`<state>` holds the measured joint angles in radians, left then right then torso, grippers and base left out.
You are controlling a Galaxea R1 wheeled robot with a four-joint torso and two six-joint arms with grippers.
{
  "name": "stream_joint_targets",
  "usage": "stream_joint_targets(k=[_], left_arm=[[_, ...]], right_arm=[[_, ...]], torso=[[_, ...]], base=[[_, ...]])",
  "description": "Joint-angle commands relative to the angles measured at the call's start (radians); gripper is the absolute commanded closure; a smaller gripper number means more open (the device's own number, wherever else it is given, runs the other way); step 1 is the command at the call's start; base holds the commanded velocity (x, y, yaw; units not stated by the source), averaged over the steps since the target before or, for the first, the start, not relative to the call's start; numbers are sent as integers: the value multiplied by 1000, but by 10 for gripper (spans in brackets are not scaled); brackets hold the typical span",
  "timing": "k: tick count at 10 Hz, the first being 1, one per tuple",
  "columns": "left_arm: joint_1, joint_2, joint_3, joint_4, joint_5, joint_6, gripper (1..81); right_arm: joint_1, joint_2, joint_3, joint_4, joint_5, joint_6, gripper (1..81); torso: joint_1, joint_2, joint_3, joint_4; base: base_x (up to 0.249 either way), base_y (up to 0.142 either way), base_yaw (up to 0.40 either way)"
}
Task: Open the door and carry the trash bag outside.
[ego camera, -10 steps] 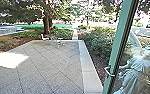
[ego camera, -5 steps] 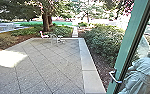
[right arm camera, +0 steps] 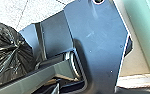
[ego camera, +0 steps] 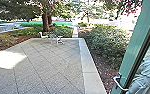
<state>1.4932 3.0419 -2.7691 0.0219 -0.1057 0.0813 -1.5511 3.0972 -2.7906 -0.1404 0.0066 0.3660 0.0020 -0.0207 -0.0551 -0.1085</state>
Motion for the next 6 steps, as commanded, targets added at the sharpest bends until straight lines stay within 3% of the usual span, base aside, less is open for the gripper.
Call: stream_joint_targets(k=[1,6], left_arm=[[-34,0,0,0,52,6,811],[-34,2,0,1,52,6,811]], right_arm=[[30,4,2,1,-63,-1,10],[28,5,2,-1,-63,-2,10]], torso=[[0,0,0,0],[-2,-1,0,0]], base=[[133,0,0],[134,0,0]])
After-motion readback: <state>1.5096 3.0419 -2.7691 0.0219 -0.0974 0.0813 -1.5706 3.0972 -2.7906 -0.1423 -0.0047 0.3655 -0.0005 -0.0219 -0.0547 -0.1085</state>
